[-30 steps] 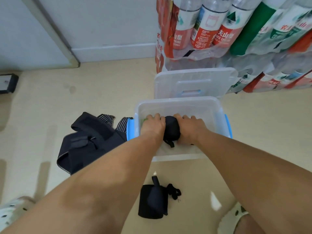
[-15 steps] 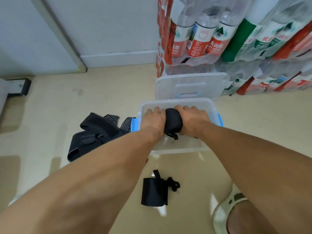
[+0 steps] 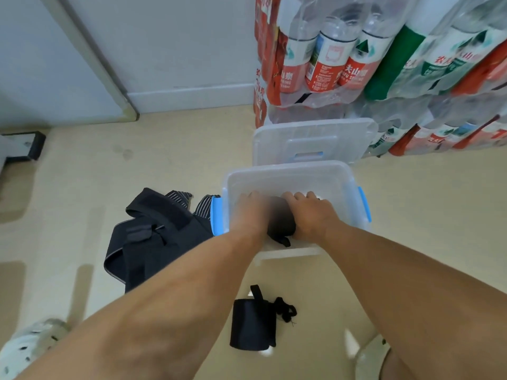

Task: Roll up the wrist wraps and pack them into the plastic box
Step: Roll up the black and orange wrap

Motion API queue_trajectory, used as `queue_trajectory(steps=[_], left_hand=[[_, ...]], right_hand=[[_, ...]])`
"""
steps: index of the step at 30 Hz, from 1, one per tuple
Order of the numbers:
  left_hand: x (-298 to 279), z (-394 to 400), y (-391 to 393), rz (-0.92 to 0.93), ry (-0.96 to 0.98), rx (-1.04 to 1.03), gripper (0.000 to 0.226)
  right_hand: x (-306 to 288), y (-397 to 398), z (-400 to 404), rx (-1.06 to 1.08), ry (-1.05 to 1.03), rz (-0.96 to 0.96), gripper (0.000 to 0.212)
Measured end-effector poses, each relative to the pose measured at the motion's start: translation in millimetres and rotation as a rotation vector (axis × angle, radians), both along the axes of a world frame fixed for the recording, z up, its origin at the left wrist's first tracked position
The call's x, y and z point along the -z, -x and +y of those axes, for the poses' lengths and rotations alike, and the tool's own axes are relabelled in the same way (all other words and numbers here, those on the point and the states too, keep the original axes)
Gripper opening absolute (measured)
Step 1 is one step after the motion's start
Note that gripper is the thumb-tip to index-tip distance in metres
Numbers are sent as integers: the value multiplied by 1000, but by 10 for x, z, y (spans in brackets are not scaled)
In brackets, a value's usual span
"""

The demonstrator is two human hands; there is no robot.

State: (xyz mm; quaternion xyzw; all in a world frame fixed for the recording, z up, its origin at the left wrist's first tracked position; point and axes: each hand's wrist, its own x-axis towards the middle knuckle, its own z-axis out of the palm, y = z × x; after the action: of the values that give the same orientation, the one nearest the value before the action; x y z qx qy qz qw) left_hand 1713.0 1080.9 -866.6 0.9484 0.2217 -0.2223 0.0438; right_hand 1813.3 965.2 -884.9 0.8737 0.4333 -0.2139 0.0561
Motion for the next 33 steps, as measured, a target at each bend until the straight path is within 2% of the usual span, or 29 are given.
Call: queue_trajectory(steps=[3, 8, 11, 14, 18, 20, 24, 27, 30, 33], left_hand=[[127, 45, -49, -26, 24, -31, 53], [196, 83, -32, 7, 53, -37, 72], [104, 99, -15, 24, 29, 12, 66], [-262, 82, 79, -25, 40, 30, 56], [-919, 263, 500, -227, -12, 161, 54], [-1187, 487, 844, -250, -41, 197, 56], [-1616, 986, 1621, -57, -68, 100, 52], [-1804, 1208, 2084, 122, -62, 12, 43], [-1806, 1314, 2381, 164, -20, -36, 41], [-1731, 1413, 2480, 211, 77, -84, 51]], right_hand=[[119, -70, 96, 44, -8, 23, 81], [145, -115, 108, 64, -39, 61, 94], [-2, -88, 107, 34, 7, 38, 96], [-317, -20, 189, 16, 78, 10, 96], [-818, 176, 435, -11, -57, -54, 72], [-1056, 365, 610, -13, -187, -82, 63], [-1316, 975, 982, -27, -385, -12, 52], [-1201, 1536, 1170, -64, -311, 146, 50], [-942, 2017, 1229, -85, -211, 366, 59], [-647, 2333, 1214, -248, -59, 361, 76]])
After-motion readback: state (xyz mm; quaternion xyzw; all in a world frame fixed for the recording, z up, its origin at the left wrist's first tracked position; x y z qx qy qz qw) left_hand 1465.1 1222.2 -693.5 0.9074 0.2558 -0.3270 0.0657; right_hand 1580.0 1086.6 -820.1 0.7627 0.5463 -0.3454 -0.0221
